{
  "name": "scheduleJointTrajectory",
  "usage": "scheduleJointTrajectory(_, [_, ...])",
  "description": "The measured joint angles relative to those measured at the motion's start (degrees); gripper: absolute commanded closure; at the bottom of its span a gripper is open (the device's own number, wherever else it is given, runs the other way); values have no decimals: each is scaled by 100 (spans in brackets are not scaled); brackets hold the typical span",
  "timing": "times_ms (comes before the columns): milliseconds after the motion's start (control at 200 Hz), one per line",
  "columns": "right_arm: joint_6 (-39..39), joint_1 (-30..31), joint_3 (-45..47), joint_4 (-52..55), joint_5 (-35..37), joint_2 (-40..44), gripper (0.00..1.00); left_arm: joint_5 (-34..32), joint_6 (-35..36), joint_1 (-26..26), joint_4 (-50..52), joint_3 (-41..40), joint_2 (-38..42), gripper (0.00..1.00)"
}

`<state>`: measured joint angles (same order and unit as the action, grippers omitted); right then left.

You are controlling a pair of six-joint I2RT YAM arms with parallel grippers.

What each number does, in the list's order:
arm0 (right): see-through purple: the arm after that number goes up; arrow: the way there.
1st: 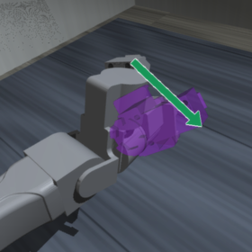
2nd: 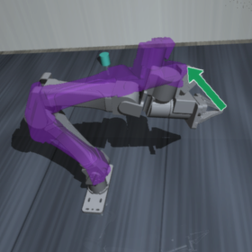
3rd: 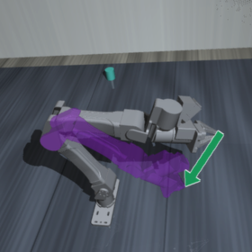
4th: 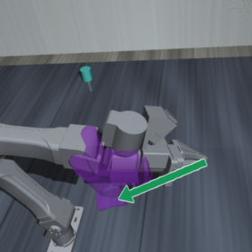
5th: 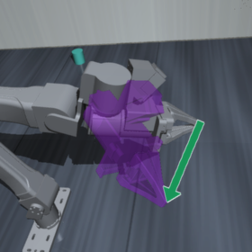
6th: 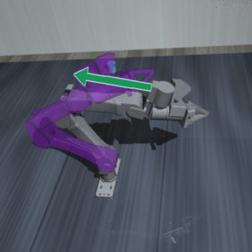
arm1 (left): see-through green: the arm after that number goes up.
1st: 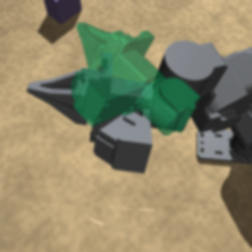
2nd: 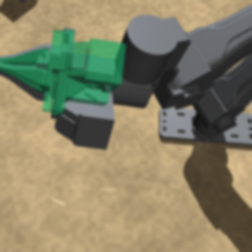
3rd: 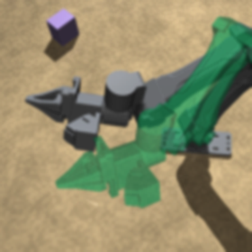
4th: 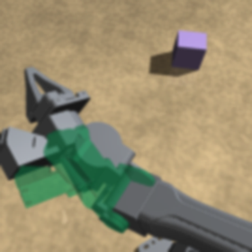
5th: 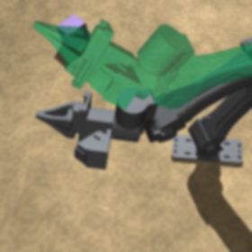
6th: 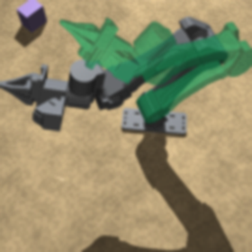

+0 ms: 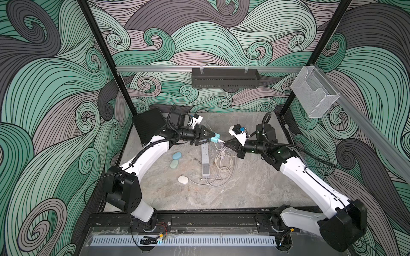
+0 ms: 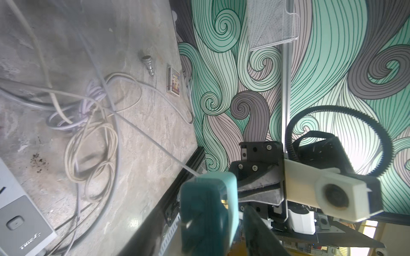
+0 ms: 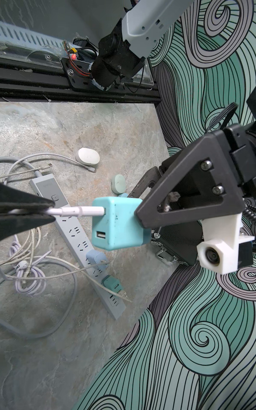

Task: Charge the bluetooth headset
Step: Pick up the plug from the center of the board.

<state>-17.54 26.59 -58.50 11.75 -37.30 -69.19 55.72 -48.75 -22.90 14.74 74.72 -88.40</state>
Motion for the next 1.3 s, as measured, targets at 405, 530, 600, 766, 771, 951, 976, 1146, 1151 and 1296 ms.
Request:
scheduleJointTrajectory(405, [442,94,101,-146,116,-85,50,175,-876,17,-909,-297,4,87])
scheduleJointTrajectory(530, [881,94,55,-118,153,-92,39,146,-879,17,-979,-328,4,89])
scheduleJointTrajectory(600, [1357,94,-35,-76,144,-116,39,133,-868,24,-1038,-339,4,91])
scheduleJointTrajectory(766, [2643,94,-181,-151,-24,-223,39,111,-807,26,-1368,-531,4,92])
scheduleJointTrajectory(771, [2728,94,-181,-166,-42,-232,39,109,-807,26,-1379,-538,4,92])
scheduleJointTrajectory(951, [4350,81,-181,-431,-448,-544,40,90,-726,26,-1652,-737,4,92])
scheduleJointTrajectory(976, [4564,81,-181,-487,-496,-595,40,90,-719,26,-1674,-737,4,92])
scheduleJointTrajectory(1146, [5919,55,-146,-970,-625,-798,43,101,-706,26,-1814,-737,4,93])
scheduleJointTrajectory(1151, [5943,50,-142,-986,-627,-798,43,101,-706,26,-1816,-737,4,93])
scheduleJointTrajectory(1296, [6859,17,74,-1718,-669,-833,48,109,-691,26,-1897,-745,4,94])
